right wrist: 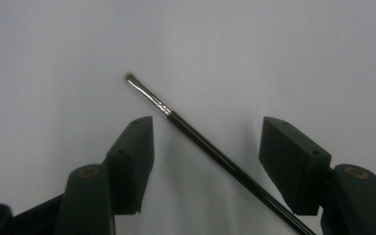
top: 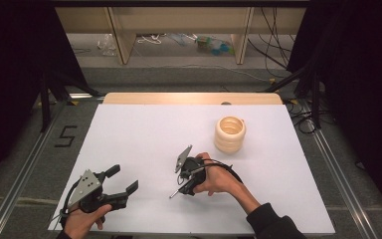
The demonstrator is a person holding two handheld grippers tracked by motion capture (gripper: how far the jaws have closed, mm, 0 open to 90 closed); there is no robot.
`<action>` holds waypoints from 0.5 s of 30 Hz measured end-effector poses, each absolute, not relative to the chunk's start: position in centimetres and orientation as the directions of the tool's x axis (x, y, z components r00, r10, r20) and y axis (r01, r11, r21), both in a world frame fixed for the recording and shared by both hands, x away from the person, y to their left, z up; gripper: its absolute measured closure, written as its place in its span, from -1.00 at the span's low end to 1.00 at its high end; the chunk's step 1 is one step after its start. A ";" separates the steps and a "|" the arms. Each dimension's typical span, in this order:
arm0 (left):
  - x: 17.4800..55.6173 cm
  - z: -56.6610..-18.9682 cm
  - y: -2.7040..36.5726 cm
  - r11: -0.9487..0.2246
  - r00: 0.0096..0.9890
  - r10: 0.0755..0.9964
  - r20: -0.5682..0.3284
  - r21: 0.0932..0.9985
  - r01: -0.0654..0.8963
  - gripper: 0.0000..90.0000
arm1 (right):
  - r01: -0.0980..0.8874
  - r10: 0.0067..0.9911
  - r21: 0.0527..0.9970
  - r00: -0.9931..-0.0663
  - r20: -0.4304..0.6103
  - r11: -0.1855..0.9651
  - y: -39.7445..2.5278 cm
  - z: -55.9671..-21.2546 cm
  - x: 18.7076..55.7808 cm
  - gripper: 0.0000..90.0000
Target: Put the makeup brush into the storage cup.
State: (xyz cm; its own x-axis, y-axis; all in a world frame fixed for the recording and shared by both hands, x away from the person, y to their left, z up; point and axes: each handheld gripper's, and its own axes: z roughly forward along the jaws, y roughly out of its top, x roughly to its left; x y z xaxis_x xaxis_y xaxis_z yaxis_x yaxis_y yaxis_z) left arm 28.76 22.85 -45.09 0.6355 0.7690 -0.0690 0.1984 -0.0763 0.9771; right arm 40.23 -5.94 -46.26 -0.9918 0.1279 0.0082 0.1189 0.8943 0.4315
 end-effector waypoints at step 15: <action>28.8 -45.1 23.0 -0.065 0.628 0.775 -0.077 0.978 0.200 -0.64 | 0.115 0.122 0.372 -0.992 0.004 0.921 -5.4 -46.6 40.3 0.19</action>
